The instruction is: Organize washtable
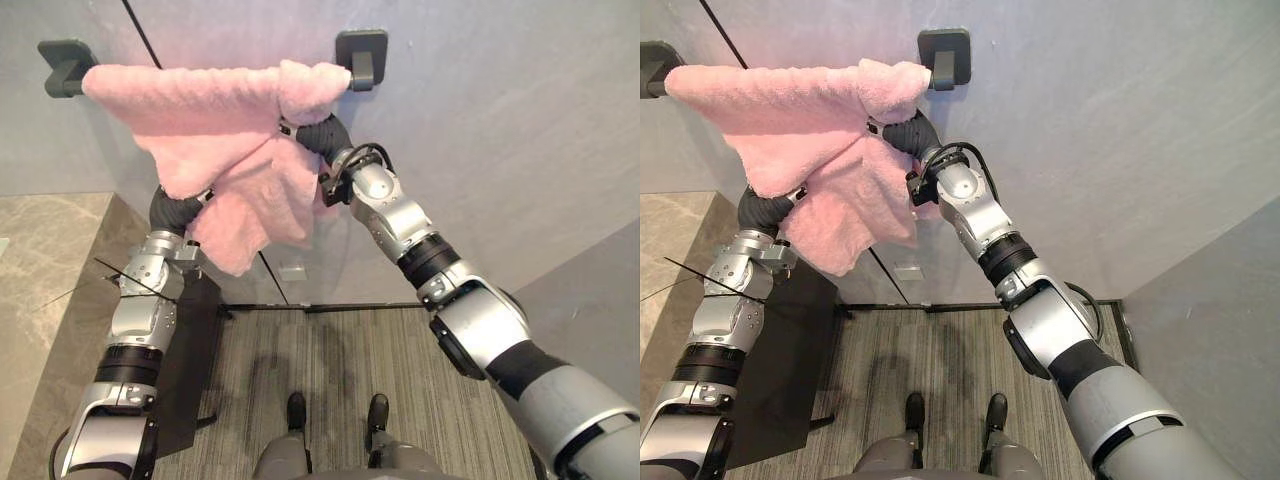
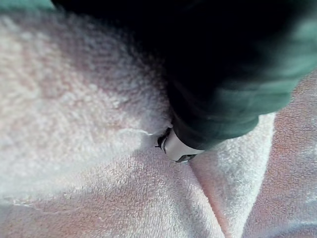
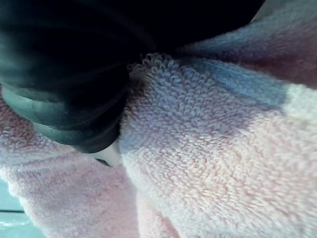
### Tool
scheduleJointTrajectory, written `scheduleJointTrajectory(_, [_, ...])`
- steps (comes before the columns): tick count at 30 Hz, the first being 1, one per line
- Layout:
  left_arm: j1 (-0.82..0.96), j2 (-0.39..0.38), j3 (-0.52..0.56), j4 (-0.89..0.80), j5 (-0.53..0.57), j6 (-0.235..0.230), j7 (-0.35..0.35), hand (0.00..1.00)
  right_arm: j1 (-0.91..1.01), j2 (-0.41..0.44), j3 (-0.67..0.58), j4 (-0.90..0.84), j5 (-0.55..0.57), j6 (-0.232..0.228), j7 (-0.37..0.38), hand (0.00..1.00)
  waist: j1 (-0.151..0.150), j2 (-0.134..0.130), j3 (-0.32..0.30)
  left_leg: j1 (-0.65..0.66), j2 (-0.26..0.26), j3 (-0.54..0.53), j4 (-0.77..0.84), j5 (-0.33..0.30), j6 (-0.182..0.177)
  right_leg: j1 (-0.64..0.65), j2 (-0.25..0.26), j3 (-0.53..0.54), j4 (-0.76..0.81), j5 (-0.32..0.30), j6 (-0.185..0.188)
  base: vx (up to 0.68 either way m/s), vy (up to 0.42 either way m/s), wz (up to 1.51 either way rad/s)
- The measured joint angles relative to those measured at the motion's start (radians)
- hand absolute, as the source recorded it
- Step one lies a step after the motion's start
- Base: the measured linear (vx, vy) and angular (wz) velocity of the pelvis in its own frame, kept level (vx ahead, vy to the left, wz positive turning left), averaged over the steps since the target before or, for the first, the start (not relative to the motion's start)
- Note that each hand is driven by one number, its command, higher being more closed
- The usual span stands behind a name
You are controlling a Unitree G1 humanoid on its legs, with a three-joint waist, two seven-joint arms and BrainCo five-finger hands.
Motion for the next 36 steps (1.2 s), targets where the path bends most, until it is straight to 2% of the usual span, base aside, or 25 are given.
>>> scheduleJointTrajectory(5, [-0.015,0.0,0.0,0.017,0.0,0.0,0.014,1.0,0.0,0.012,0.001,0.0,0.0,-0.002,-0.021,1.0,0.004,0.0,0.0,-0.001,0.001,0.0,0.0,0.0,0.0,-0.001,0.0,0.0,0.0,0.0,0.0,0.01,0.042,0.0])
scheduleJointTrajectory(6, [-0.015,0.0,0.0,0.018,0.0,0.0,0.014,0.0,0.0,0.012,0.001,0.0,0.0,-0.002,-0.021,1.0,0.004,0.0,0.0,-0.001,0.001,0.0,0.0,0.0,0.0,-0.001,0.001,0.0,0.0,0.0,0.0,0.01,0.04,0.0])
scheduleJointTrajectory(13, [-0.012,0.0,0.0,0.039,-0.001,0.008,0.011,0.0,0.0,-0.002,0.001,0.0,0.001,-0.002,-0.019,1.0,0.007,-0.001,0.0,-0.001,0.001,0.003,0.0,0.0,0.0,-0.003,0.001,0.003,0.0,0.0,0.0,0.01,0.04,-0.01])
scheduleJointTrajectory(19, [0.026,0.039,-0.015,0.037,-0.033,0.017,-0.057,0.0,0.0,-0.024,0.028,0.0,0.002,-0.003,-0.013,1.0,0.007,-0.002,-0.001,0.0,0.001,0.013,0.0,0.0,0.0,-0.007,0.001,0.013,0.0,0.0,0.0,0.0,0.014,-0.04])
scheduleJointTrajectory(20, [0.034,0.052,-0.022,0.036,-0.044,0.02,-0.071,0.0,0.0,-0.029,0.03,0.0,0.002,-0.005,-0.007,0.0,0.007,-0.002,-0.001,-0.001,0.001,0.015,0.0,0.0,0.0,-0.008,0.001,0.014,0.0,0.001,-0.001,0.0,0.0,-0.06])
scheduleJointTrajectory(25, [0.078,0.126,-0.051,0.029,-0.121,0.034,-0.144,0.0,0.003,-0.045,0.032,0.0,0.006,-0.005,0.007,0.0,0.003,-0.003,-0.002,0.001,0.001,0.018,0.001,0.0,0.0,-0.009,0.001,0.019,0.0,0.003,-0.001,0.0,0.0,-0.01])
scheduleJointTrajectory(32, [0.116,0.199,-0.06,0.028,-0.151,0.034,-0.163,0.0,0.01,-0.09,0.069,0.0,0.036,-0.005,0.013,0.0,-0.006,-0.012,-0.007,0.002,0.002,0.021,0.002,0.001,0.002,-0.009,0.001,0.023,0.0,0.004,-0.001,0.0,0.011,0.0])
scheduleJointTrajectory(36, [0.117,0.203,-0.06,0.033,-0.151,0.034,-0.163,0.0,0.036,-0.113,0.07,-0.003,0.041,-0.005,0.031,0.0,-0.007,-0.022,-0.014,0.004,0.008,0.024,0.005,0.001,0.002,-0.009,0.001,0.024,0.0,0.005,-0.003,0.01,0.017,-0.01])
